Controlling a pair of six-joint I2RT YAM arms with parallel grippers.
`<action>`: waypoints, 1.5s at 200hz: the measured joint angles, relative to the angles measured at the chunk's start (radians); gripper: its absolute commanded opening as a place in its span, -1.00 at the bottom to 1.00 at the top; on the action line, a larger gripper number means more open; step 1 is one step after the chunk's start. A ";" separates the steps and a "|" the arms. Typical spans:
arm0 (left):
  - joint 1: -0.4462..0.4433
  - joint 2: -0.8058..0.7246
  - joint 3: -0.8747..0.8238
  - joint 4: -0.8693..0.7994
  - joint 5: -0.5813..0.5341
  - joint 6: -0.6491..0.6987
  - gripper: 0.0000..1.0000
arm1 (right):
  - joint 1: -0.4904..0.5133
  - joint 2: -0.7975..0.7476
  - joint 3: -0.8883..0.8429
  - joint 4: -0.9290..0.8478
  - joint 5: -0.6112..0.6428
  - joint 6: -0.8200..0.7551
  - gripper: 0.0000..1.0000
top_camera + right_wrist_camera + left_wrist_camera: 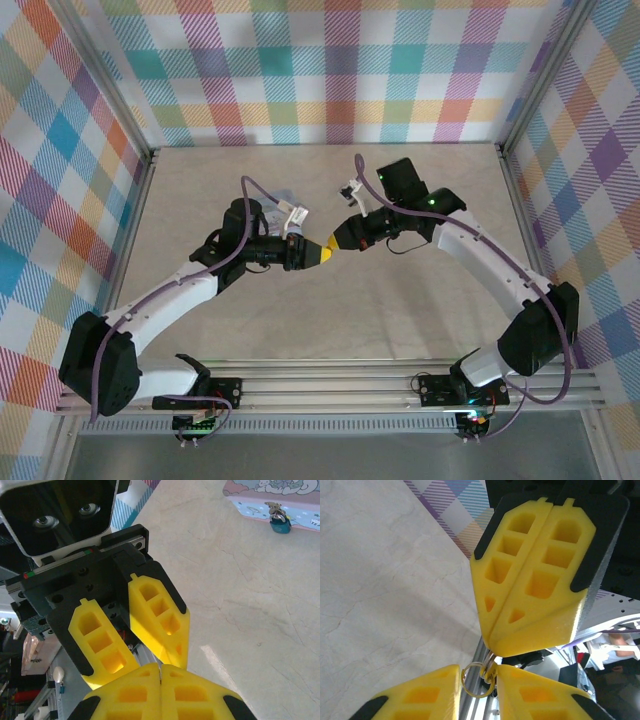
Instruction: Unlock the padlock with the key
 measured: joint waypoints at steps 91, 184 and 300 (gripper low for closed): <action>0.001 0.005 0.004 -0.017 -0.006 0.011 -1.00 | -0.007 -0.013 -0.007 0.063 0.085 0.096 0.26; 0.001 0.000 -0.042 0.057 -0.117 -0.028 -1.00 | -0.034 -0.152 -0.298 0.406 0.117 0.497 -0.33; 0.001 -0.002 -0.043 0.085 -0.126 -0.048 -1.00 | -0.034 -0.143 -0.321 0.522 0.075 0.587 -0.56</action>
